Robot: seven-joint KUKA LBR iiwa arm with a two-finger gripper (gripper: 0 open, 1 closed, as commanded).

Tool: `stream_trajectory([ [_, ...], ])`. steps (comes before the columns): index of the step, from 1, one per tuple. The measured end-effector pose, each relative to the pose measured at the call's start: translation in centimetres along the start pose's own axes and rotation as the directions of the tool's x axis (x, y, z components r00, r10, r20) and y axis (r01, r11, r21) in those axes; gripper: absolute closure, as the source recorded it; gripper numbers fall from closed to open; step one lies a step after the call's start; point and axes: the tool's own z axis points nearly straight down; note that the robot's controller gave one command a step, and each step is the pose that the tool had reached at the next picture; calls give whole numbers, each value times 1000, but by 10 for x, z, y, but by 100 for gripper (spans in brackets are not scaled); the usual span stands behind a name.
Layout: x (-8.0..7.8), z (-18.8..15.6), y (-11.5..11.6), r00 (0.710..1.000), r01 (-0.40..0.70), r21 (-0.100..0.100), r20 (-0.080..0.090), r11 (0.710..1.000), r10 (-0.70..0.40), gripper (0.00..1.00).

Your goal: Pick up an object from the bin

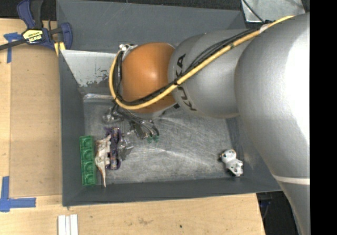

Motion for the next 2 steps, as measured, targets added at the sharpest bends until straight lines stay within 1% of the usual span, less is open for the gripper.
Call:
stream_trajectory([
  [1,3,-4,13,989,150,1,5,989,-150,100],
  [2,3,-4,13,989,150,1,5,989,-150,100],
])
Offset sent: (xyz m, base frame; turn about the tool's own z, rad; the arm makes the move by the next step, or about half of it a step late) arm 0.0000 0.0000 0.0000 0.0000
